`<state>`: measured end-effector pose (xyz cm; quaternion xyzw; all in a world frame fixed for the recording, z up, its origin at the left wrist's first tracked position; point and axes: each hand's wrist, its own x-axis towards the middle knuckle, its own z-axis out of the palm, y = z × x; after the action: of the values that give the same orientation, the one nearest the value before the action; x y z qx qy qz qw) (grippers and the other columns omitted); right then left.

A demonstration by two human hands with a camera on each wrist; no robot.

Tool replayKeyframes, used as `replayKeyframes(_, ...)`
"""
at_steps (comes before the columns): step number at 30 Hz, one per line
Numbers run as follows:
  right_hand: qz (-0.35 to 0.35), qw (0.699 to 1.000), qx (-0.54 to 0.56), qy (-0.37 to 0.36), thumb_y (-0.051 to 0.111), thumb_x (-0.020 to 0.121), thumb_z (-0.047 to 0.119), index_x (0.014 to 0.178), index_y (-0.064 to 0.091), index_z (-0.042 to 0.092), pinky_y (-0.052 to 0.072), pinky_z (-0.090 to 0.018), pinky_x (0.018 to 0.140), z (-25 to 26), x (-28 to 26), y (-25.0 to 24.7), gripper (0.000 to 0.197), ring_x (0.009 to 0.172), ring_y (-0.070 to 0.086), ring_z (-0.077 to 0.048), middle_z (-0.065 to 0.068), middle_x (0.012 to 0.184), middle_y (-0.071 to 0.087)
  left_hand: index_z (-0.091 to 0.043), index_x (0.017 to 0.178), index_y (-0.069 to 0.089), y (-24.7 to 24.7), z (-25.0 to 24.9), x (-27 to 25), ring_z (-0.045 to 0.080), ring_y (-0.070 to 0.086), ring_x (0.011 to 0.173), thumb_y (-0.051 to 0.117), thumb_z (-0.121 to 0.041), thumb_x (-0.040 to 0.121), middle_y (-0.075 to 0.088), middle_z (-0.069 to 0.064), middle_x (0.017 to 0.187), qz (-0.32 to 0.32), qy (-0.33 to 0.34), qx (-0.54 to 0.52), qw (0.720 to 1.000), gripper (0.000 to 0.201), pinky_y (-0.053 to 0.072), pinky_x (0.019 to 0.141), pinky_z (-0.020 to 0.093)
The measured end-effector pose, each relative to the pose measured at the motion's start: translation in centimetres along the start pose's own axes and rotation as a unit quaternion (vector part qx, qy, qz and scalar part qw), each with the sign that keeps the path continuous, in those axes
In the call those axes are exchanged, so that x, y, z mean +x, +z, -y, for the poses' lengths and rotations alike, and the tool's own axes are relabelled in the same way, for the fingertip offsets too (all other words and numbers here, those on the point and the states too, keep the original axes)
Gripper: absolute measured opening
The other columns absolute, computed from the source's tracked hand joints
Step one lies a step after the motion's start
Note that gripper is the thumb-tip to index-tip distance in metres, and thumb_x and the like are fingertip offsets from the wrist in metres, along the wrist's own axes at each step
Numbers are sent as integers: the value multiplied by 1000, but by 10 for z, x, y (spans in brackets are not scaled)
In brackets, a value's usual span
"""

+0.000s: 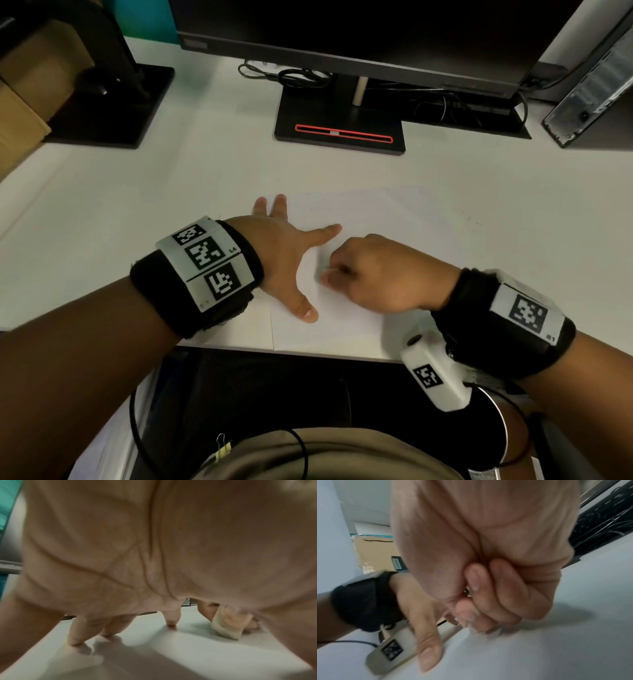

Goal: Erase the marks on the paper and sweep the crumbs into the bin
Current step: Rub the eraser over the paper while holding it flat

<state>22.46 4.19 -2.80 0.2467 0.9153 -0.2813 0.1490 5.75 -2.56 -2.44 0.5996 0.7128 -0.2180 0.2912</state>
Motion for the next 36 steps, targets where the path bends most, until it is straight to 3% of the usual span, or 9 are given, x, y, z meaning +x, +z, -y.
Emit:
replayKeyframes(4, 41, 999, -2, -6, 48, 103, 41, 70, 52, 9, 37, -22, 54, 4, -5, 1, 47, 54, 44, -12, -3, 61, 50, -65, 137, -30, 0, 0, 1, 47, -28, 144, 74, -83, 52, -37, 22, 156, -1, 3, 0, 1000, 136, 18, 118, 62)
replayKeyframes(8, -5, 1000, -10, 9, 47, 104, 39, 71, 54, 5, 39, -29, 57, -1, 0, -7, 48, 57, 48, -16, -12, 67, 57, -65, 138, -29, 1, 0, 0, 47, -28, 144, 75, -83, 52, -36, 21, 156, 1, 2, -7, 1000, 135, 18, 118, 62)
replayKeyframes(12, 43, 999, -14, -18, 48, 104, 40, 69, 52, 8, 39, -27, 57, 8, -6, 3, 47, 55, 46, -14, -3, 61, 51, -64, 138, -30, 1, -1, 1, 48, -27, 144, 74, -84, 52, -35, 22, 156, -2, 3, 2, 1000, 136, 16, 119, 62)
replayKeyframes(15, 14, 1000, -17, 17, 48, 104, 41, 69, 53, 8, 37, -28, 57, -1, 0, -11, 48, 56, 47, -14, -5, 63, 53, -64, 138, -30, 0, 0, 0, 47, -27, 144, 74, -84, 53, -36, 22, 156, 1, 0, -2, 1000, 135, 17, 118, 62)
replayKeyframes(18, 2, 999, -27, -20, 47, 104, 33, 73, 57, 4, 38, -26, 57, 5, -1, -2, 44, 58, 50, -15, -8, 65, 58, -64, 138, -30, 0, -1, 0, 48, -27, 144, 74, -84, 52, -36, 22, 156, 0, 1, -1, 1000, 136, 16, 119, 62)
replayKeyframes(21, 34, 999, -20, -31, 48, 104, 34, 71, 57, 9, 39, -24, 58, 10, -4, 5, 42, 56, 48, -10, 2, 60, 53, -64, 137, -30, 0, -1, 2, 49, -27, 143, 74, -84, 51, -35, 23, 156, -1, 0, 5, 1000, 137, 15, 118, 63)
replayKeyframes(25, -9, 1000, -14, 11, 47, 104, 35, 66, 52, 10, 36, -25, 55, 0, 4, -10, 46, 56, 48, -14, -3, 62, 54, -64, 138, -30, 0, -1, 0, 48, -27, 144, 74, -83, 53, -36, 21, 156, 4, -2, 0, 1000, 135, 18, 118, 62)
replayKeyframes(32, 14, 1000, 2, 9, 48, 105, 34, 60, 44, 23, 34, -14, 51, 10, 1, -13, 47, 49, 48, 3, 18, 52, 54, -63, 137, -31, -2, -3, -1, 48, -28, 143, 73, -83, 55, -37, 22, 155, 12, -2, 8, 1000, 134, 17, 118, 63)
replayKeyframes(36, 18, 999, -9, -28, 48, 104, 29, 62, 46, 26, 34, -17, 53, 16, 2, -6, 42, 52, 49, -3, 7, 57, 49, -62, 138, -32, -4, -4, -3, 49, -29, 142, 72, -82, 57, -38, 23, 154, 19, -2, 7, 1000, 134, 14, 118, 64)
